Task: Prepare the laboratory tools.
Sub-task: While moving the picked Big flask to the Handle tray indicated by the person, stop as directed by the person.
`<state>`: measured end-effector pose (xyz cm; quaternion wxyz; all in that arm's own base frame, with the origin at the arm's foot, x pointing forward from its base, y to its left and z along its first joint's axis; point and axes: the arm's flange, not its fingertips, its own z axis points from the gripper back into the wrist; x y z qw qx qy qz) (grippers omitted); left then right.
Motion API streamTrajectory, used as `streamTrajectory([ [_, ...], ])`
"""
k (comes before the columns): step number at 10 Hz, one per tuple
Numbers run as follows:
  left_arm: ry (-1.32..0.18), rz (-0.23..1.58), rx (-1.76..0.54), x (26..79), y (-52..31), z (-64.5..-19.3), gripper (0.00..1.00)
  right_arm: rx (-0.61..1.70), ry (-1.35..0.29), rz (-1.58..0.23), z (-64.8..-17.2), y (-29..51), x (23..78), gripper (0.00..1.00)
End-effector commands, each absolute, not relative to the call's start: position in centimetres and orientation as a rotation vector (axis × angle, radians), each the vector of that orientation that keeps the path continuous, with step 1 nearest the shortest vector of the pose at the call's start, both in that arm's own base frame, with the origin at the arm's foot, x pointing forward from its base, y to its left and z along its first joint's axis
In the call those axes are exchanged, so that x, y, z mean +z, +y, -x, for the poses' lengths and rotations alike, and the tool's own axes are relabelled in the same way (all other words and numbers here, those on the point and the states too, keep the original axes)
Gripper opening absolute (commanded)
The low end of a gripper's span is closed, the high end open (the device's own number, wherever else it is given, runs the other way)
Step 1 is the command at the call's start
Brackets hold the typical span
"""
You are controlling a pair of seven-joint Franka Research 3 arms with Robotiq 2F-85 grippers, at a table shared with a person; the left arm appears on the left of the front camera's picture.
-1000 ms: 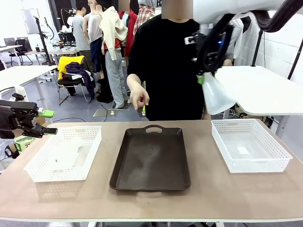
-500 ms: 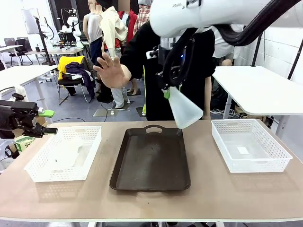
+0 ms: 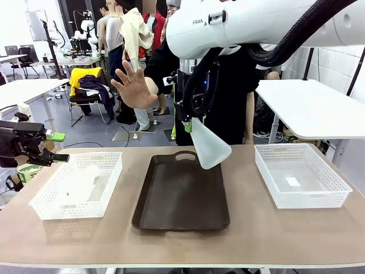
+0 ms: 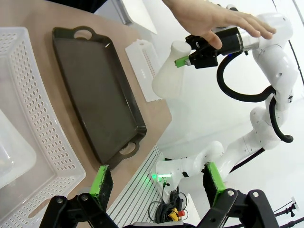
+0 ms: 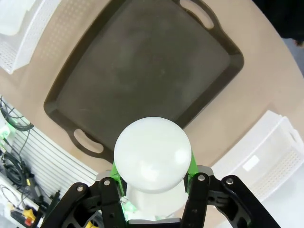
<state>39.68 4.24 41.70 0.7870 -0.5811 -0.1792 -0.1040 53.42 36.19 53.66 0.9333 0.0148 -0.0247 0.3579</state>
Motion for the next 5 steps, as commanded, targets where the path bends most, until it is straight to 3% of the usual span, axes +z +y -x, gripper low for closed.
streamTrajectory([
  [1, -0.400, 1.271, -0.228, 41.78, 4.33, -39.67, 1.00, 0.737, -0.055, -0.026, -53.30, 36.27, 53.82, 0.00],
  [5, -0.400, 1.271, -0.228, 41.78, 4.33, -39.67, 1.00, 0.737, -0.055, -0.026, -53.30, 36.27, 53.82, 0.00],
])
